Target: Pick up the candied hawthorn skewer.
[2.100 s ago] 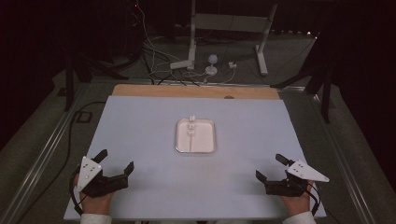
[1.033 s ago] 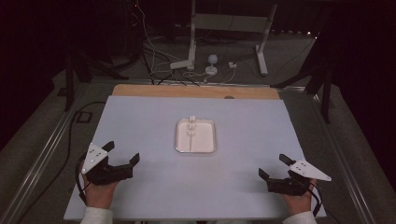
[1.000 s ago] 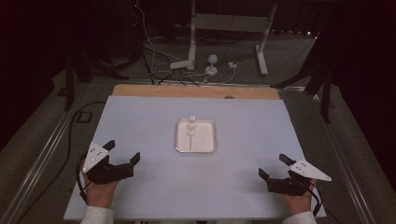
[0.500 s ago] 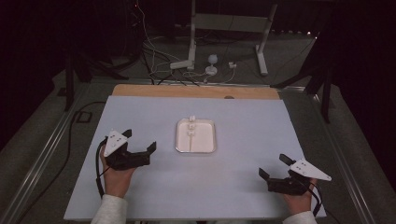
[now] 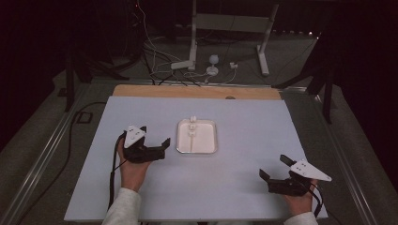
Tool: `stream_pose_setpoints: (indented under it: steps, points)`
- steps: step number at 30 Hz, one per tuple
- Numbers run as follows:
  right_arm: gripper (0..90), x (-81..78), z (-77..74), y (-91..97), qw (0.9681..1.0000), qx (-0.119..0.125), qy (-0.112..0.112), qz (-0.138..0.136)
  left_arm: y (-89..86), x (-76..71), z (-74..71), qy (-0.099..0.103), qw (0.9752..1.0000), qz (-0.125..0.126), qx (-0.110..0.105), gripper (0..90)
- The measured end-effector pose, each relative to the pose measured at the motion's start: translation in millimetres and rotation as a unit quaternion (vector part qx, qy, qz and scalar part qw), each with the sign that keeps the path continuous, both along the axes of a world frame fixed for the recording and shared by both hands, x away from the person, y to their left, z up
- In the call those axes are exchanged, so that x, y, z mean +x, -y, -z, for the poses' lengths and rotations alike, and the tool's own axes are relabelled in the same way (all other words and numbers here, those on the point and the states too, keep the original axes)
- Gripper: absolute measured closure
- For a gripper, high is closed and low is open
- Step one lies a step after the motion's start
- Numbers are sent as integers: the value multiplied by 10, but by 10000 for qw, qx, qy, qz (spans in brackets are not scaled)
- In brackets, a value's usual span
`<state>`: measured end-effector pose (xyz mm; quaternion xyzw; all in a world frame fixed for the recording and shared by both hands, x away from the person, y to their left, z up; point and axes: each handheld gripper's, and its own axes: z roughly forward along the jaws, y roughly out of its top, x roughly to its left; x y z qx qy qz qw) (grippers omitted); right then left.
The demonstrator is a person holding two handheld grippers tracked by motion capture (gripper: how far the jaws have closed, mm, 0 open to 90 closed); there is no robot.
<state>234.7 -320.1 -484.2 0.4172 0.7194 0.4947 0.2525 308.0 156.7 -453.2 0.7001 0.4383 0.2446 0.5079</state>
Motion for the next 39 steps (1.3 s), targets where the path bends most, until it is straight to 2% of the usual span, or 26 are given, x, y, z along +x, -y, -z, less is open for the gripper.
stream_pose_setpoints:
  steps: [9, 27, 33, 34, 35, 39]
  points:
    - [0, 5, 2, -7, 10000, -12, -2, -11, 133, 113, 60, -18, 10000, 21, 1, 6]
    - [0, 10, 9, -22, 10000, -59, -26, -54, 558, 365, 290, -325, 9992, 191, 101, 6]
    - [0, 14, 12, -21, 10000, -62, -33, -53, 673, 457, 382, -571, 9980, 213, 159, 27]
    - [0, 15, 13, -22, 10000, -63, -32, -54, 710, 488, 416, -697, 9971, 241, 159, 34]
    - [0, 15, 13, -22, 10000, -63, -32, -54, 710, 488, 416, -697, 9971, 241, 159, 43]
    - [0, 17, 16, -20, 10000, -75, -36, -55, 812, 545, 487, -972, 9945, 331, 195, 69]
